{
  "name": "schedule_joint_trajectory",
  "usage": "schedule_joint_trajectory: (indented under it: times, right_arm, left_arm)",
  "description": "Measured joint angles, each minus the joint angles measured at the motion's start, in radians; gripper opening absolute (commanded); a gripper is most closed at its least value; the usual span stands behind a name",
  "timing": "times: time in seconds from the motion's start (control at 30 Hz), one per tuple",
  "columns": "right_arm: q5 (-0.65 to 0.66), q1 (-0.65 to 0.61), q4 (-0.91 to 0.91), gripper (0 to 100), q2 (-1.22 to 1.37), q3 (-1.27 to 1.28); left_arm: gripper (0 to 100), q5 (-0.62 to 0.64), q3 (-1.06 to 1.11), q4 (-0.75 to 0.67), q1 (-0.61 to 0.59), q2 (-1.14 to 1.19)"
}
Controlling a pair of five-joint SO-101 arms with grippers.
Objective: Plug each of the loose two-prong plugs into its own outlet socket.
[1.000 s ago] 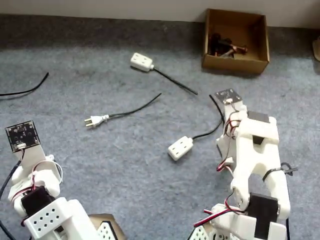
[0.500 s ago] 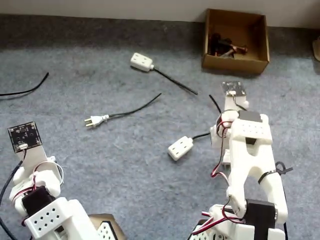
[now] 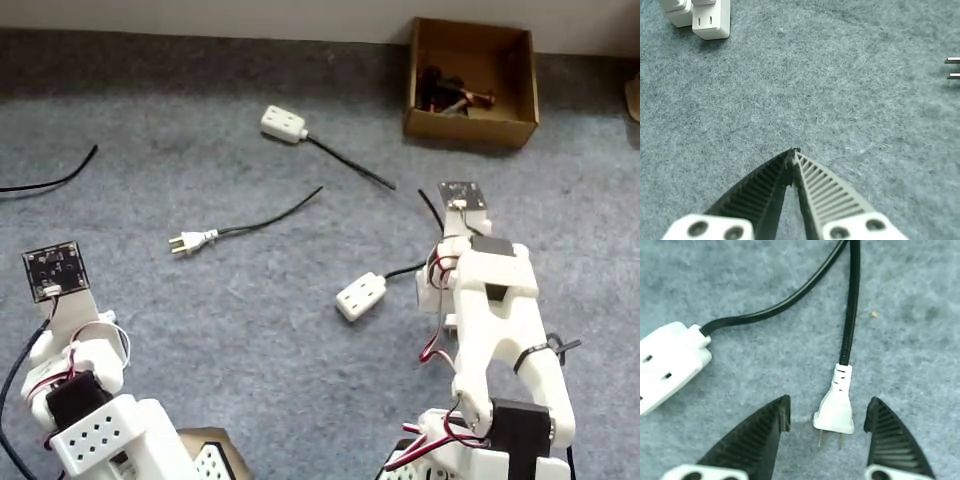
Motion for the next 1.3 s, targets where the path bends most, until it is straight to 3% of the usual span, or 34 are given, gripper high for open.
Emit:
schedule_joint_trajectory:
  times: [0.7,1.3]
  right_arm:
    - [0.098,-0.002,-0.006,23.8,0.0,0.002]
    - [0.1,-0.002,-0.094,23.5,0.0,0.002]
  left_arm:
    - [1,-0.005,0.025,0.0,0.003,0.0]
    - [1,-0.005,0.025,0.0,0.003,0.0]
